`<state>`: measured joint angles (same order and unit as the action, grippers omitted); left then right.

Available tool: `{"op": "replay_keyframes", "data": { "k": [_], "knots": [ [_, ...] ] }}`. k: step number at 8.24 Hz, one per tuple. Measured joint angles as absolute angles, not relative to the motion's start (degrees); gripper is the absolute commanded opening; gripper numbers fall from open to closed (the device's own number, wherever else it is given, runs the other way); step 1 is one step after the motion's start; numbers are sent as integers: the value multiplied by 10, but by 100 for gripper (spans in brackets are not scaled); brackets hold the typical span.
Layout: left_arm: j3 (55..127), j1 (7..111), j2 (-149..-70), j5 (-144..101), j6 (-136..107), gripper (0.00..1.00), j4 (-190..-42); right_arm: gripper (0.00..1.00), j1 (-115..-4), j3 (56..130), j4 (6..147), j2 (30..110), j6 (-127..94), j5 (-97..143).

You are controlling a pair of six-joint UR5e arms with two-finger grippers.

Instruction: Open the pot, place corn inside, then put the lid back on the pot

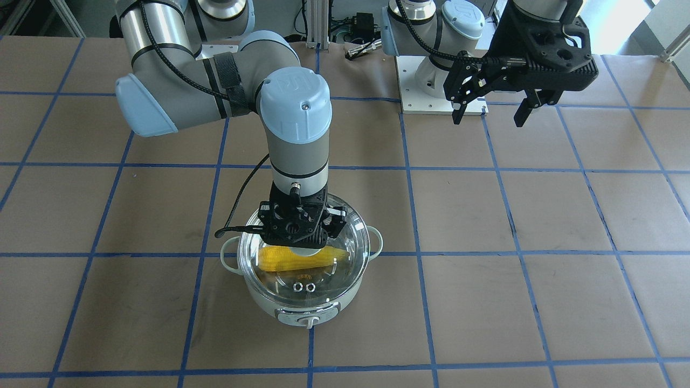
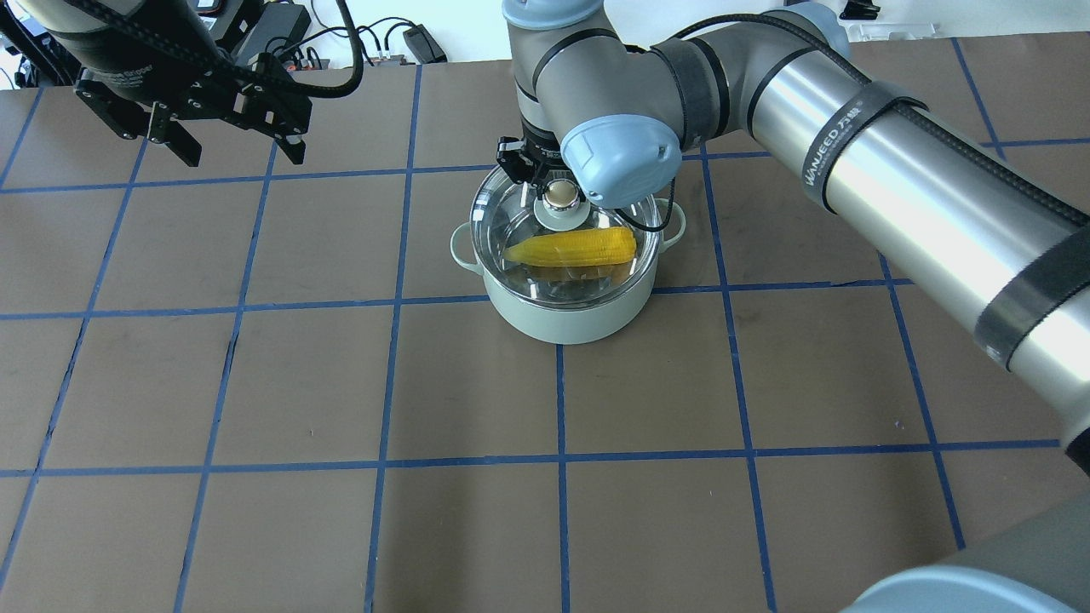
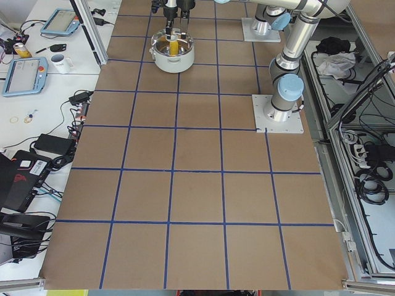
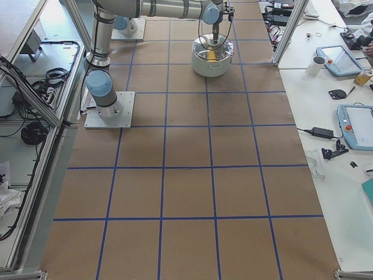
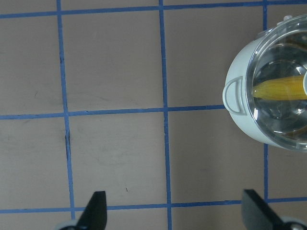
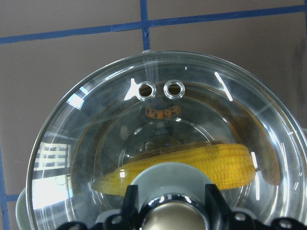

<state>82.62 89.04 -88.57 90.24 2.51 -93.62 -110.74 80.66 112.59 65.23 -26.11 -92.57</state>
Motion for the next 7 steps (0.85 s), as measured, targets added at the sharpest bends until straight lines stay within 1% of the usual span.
{"op": "replay_keyframes", "data": {
  "k": [7],
  "knots": [
    [826, 891, -886, 908, 20, 100, -940, 13, -1107, 808, 1126, 651, -256, -926]
  ]
}}
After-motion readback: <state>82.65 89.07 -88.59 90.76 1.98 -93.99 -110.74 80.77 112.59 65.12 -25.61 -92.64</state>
